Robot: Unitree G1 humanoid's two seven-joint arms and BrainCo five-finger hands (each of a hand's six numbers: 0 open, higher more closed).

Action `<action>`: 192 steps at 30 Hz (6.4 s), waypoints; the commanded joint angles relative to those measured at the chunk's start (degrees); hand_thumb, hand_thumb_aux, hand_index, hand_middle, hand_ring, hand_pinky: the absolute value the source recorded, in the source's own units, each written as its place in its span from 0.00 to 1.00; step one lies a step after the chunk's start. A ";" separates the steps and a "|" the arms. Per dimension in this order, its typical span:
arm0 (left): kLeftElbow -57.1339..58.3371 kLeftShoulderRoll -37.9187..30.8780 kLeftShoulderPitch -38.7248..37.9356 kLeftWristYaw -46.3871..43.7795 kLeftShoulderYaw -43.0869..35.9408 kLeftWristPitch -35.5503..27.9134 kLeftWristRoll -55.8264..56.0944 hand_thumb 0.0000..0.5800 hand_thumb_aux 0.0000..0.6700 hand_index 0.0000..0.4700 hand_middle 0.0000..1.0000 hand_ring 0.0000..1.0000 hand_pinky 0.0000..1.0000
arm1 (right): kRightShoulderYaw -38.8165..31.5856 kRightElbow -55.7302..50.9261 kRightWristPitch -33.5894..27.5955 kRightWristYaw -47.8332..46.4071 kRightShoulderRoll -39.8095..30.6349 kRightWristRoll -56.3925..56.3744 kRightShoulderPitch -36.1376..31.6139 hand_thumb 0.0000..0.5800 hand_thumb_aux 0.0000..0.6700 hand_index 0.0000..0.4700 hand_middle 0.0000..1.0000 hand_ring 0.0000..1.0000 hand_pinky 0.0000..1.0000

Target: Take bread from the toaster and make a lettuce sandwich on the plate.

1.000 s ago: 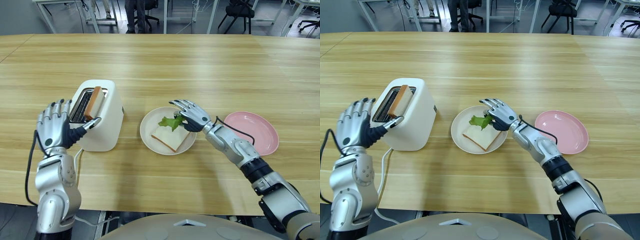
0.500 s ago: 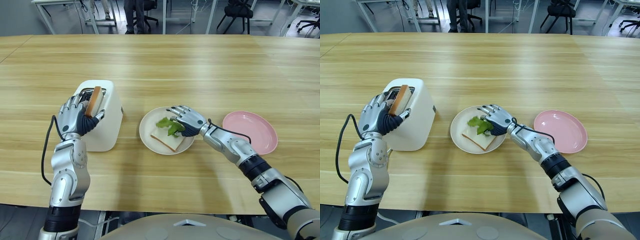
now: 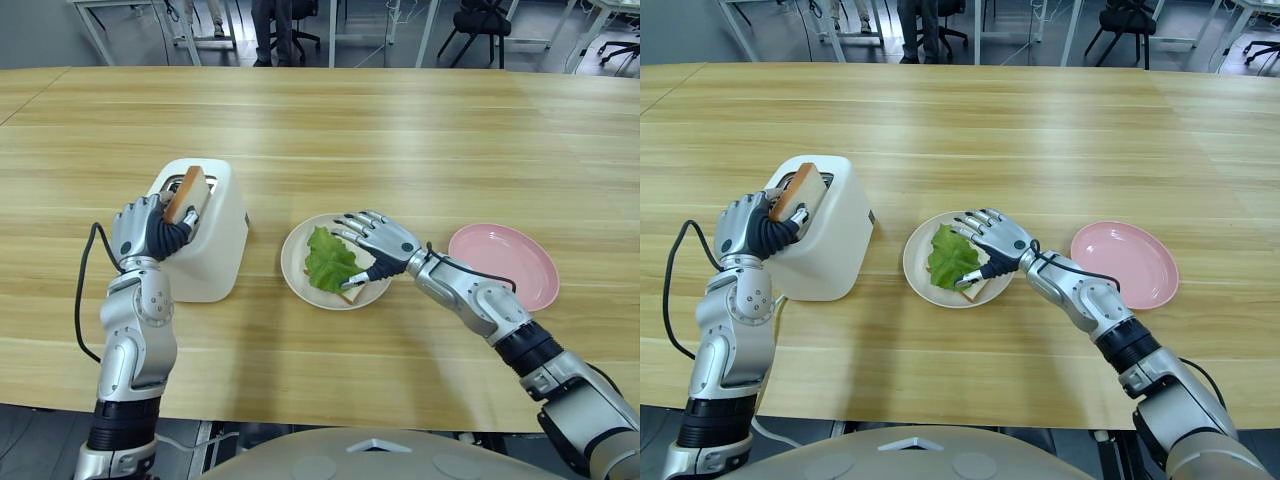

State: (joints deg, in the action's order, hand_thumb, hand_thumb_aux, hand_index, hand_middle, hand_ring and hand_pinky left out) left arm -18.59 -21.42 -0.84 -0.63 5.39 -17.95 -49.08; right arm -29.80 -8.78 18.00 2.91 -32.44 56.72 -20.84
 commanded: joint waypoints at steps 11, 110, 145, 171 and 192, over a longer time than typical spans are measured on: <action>-13.23 -0.29 7.28 7.82 6.79 7.98 8.20 1.00 1.00 0.98 1.00 1.00 1.00 | 5.31 8.13 -0.16 -3.03 -3.17 -3.41 8.32 0.00 0.00 0.00 0.00 0.00 0.00; -13.11 2.06 -14.20 1.63 -6.96 24.08 18.52 1.00 1.00 0.98 1.00 1.00 1.00 | 11.78 15.10 -0.50 -18.58 8.86 -23.63 14.39 1.00 1.00 0.98 1.00 1.00 1.00; 10.37 -12.11 -17.45 -7.57 -23.22 46.33 -7.95 1.00 1.00 0.98 1.00 1.00 1.00 | 9.74 10.62 13.80 -24.14 -1.53 -21.88 36.47 1.00 1.00 0.98 1.00 1.00 1.00; 48.14 -1.40 20.70 2.57 -32.04 37.05 -5.91 1.00 1.00 0.98 1.00 1.00 1.00 | -0.50 -34.91 8.03 2.65 15.31 -8.14 -4.72 1.00 1.00 0.98 1.00 1.00 1.00; -8.33 -4.72 -16.11 -8.07 -15.29 30.64 26.89 0.00 0.00 0.00 0.00 0.00 0.00 | 16.13 16.45 4.94 -16.93 5.19 -50.17 19.27 0.00 0.00 0.00 0.02 0.02 0.02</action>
State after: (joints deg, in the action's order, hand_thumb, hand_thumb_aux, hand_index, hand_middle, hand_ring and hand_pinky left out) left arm -21.18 -26.71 -14.50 -6.72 -12.11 13.96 -29.40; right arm -16.65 1.63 25.14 -11.03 -26.91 15.28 -3.36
